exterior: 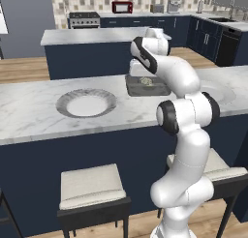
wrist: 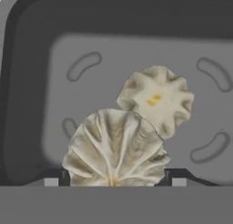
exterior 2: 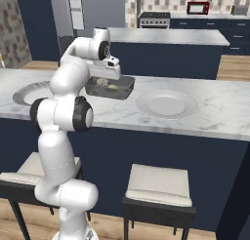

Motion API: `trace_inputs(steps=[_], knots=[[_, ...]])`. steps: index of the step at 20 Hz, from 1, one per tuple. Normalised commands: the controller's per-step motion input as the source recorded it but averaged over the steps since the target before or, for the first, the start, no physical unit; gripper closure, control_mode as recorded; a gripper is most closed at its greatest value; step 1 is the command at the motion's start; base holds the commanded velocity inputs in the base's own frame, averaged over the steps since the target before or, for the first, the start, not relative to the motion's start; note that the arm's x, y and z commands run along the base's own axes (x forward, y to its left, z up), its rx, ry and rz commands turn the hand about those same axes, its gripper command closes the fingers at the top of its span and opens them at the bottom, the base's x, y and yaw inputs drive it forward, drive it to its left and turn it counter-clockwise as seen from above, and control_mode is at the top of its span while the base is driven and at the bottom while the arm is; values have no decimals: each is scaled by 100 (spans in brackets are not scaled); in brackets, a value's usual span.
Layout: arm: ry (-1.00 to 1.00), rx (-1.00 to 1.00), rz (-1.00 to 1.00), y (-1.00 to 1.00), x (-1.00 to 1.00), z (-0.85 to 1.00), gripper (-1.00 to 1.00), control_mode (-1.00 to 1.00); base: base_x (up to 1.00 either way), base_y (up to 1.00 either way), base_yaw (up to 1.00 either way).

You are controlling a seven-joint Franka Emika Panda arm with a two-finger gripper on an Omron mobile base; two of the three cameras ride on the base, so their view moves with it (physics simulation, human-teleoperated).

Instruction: Place two dumplings into each of the tupperware containers and then place the containers in the fridge.

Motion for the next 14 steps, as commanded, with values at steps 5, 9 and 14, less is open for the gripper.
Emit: trace_inputs(steps=[5, 9, 14], knots=[[0, 0, 0, 0, 14, 0, -100, -100, 0, 0, 0], [0, 0, 0, 0, 19, 0, -100, -100, 0, 0, 0], [-1, 0, 0, 0, 37, 0, -100, -100, 0, 0, 0]])
